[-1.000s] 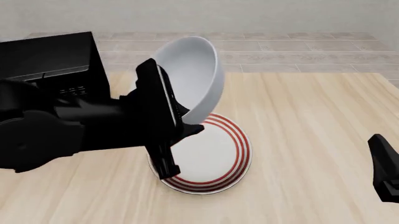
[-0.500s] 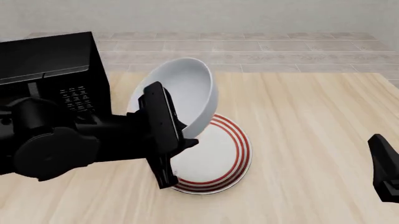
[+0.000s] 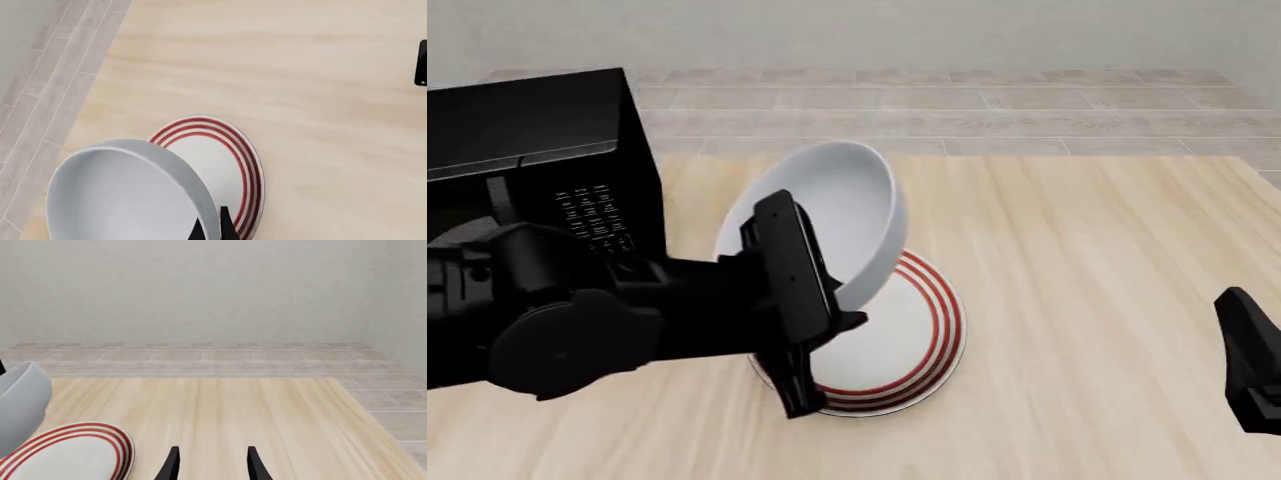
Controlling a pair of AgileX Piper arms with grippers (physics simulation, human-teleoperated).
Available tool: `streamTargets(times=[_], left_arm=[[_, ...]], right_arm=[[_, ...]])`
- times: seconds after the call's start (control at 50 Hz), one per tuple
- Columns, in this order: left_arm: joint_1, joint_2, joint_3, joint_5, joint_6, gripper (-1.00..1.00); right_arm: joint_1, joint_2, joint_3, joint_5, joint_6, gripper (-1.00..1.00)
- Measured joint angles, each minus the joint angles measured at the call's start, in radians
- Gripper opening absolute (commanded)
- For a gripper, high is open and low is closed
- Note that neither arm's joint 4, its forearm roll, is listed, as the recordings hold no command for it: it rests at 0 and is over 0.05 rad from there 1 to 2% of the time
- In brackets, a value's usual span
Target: Pick up the white bowl and put it on the plate.
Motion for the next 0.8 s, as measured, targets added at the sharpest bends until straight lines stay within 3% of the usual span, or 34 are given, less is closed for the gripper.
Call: streamTargets(times=[0.8], left_arm=[[-0.023,0.09,-0.004,-0.071,-0.048,-1.0]], right_arm=[[0.0,0.0,0.0,0.0,0.0,1.0]])
